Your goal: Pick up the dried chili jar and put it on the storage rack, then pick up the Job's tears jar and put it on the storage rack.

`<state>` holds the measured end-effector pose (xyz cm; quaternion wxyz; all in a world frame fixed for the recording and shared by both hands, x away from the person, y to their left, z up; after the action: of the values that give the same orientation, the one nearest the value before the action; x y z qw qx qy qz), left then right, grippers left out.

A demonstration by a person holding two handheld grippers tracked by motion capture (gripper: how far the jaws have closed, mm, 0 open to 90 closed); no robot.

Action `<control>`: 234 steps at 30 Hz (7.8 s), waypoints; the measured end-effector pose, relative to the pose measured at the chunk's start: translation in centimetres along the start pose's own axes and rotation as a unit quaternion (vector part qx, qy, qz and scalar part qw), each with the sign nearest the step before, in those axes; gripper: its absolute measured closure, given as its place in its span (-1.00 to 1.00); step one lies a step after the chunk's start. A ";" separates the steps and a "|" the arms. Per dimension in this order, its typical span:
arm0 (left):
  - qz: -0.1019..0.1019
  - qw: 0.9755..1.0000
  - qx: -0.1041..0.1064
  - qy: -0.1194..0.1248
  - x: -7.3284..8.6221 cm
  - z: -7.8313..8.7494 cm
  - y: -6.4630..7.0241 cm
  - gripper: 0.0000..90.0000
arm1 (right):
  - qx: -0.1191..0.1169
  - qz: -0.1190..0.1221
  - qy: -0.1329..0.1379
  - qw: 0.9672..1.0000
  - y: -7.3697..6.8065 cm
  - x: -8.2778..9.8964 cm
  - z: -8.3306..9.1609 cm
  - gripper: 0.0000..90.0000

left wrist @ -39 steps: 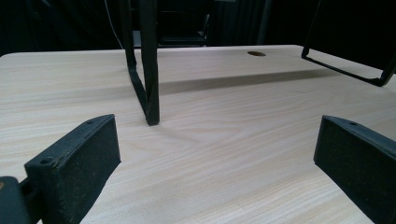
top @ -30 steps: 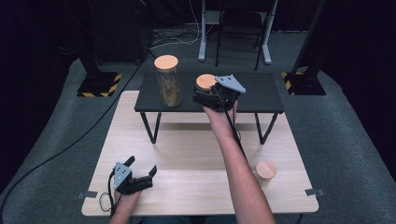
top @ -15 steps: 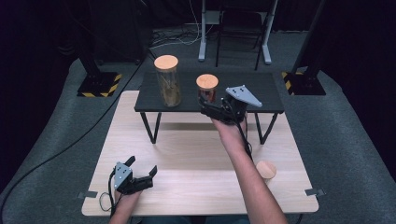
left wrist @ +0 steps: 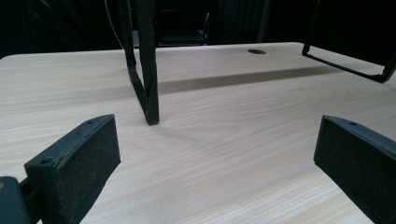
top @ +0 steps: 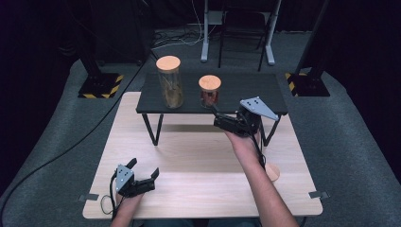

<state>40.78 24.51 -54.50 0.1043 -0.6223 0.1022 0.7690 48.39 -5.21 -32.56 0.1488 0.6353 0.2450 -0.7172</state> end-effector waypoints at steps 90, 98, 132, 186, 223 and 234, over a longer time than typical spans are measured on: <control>-0.002 1.000 -0.002 0.000 0.0 0.0 0.0 -1.00 | 0.095 0.019 -0.017 0.995 13.3 14.2 16.8 -0.98; -0.003 1.000 -0.002 0.000 0.0 0.0 0.1 -1.00 | 0.111 0.007 -0.021 0.994 15.0 15.8 17.5 -0.99; -0.004 1.000 0.001 -0.001 0.0 -0.1 0.1 -1.00 | 0.155 -0.011 -0.051 0.987 18.8 20.2 18.7 -0.97; -0.006 1.000 0.002 -0.002 0.1 -0.1 0.2 -1.00 | 0.143 -0.005 -0.034 0.989 18.0 19.7 19.3 -0.97; -0.006 1.000 0.003 -0.003 0.1 -0.1 0.2 -1.00 | 0.105 0.024 -0.036 0.994 14.6 18.9 19.1 -0.99; -0.007 1.000 0.004 -0.003 0.1 -0.1 0.2 -1.00 | 0.083 0.034 -0.038 0.995 13.1 18.9 18.6 -0.99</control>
<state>40.81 24.26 -54.57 0.1122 -0.6205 0.1009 0.7696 36.82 -24.35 -51.88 0.1289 0.6258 0.1570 -0.7531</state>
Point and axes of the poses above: each handheld gripper's, and its own axes: z roughly backward along the jaws, x roughly out of its underside, y roughly to its right, the point moved 8 cm from there along -z, roughly forward along the jaws, and after that the axes turned 8 degrees about -x, right-handed, at the moved point
